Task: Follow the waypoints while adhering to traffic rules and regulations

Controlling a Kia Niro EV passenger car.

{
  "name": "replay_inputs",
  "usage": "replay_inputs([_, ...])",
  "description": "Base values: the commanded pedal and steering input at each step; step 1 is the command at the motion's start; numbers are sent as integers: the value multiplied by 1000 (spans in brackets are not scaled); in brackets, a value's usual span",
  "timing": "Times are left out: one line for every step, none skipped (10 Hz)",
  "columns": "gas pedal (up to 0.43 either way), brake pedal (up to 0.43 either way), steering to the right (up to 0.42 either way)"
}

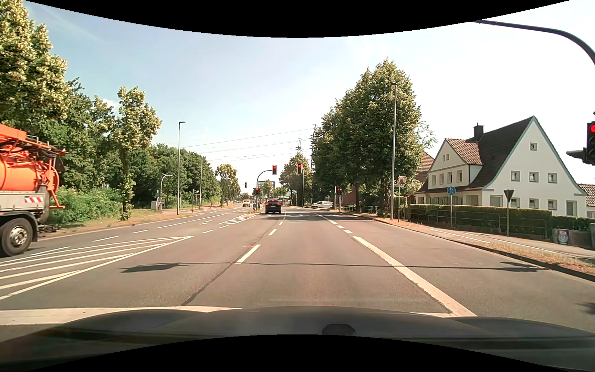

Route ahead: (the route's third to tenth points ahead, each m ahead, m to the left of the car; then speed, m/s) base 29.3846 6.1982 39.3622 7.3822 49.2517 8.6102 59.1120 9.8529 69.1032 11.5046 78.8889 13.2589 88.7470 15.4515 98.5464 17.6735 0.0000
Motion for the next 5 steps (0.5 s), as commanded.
replay_inputs([0,268,6])
replay_inputs([0,268,6])
replay_inputs([0,268,6])
replay_inputs([0,274,6])
replay_inputs([0,268,6])
